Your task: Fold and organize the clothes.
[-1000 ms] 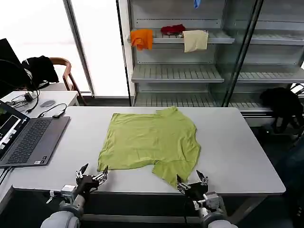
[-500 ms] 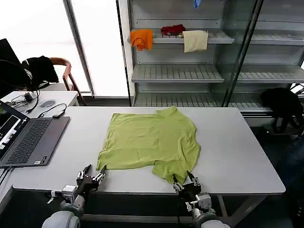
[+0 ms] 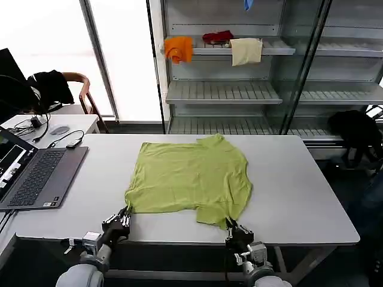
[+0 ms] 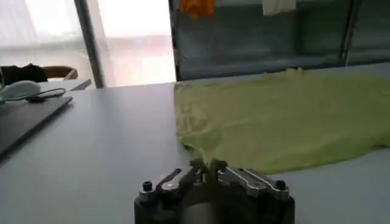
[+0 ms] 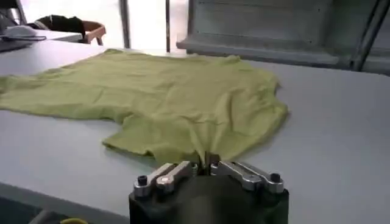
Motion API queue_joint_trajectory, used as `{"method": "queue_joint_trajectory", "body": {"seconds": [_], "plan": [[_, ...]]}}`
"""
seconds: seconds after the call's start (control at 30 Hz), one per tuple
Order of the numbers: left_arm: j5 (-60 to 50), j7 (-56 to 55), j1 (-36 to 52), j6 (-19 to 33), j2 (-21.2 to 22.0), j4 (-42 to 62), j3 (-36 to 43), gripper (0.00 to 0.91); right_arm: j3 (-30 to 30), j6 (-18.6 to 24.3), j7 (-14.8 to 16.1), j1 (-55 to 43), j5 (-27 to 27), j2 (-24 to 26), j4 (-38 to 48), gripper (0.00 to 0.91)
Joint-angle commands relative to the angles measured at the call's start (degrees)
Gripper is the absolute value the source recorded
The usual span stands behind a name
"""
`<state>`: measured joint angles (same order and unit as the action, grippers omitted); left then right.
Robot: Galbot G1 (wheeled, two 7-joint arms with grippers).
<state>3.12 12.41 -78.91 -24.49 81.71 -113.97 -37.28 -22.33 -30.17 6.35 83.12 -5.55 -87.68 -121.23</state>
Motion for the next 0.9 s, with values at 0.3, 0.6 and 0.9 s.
{"method": "queue_joint_trajectory", "body": {"seconds": [0.3, 0.6, 0.9], "plan": [[5.2, 0.5, 7.5, -4.0, -1.1, 0.4, 0.2, 0.000, -2.4, -3.0, -0.9, -12.8, 4.8, 0.8, 1.9, 0.000], [14.9, -4.8, 13.9, -4.1, -1.5, 4.2, 0.2, 0.000, -1.9, -3.0, -1.0, -19.4, 5.0, 0.9, 8.4, 0.000], [14.5, -5.6, 19.9, -4.3, -1.7, 11.5, 1.2, 0.000, -2.3, -3.0, -0.8, -24.8, 4.6, -0.2, 15.4, 0.000]]}}
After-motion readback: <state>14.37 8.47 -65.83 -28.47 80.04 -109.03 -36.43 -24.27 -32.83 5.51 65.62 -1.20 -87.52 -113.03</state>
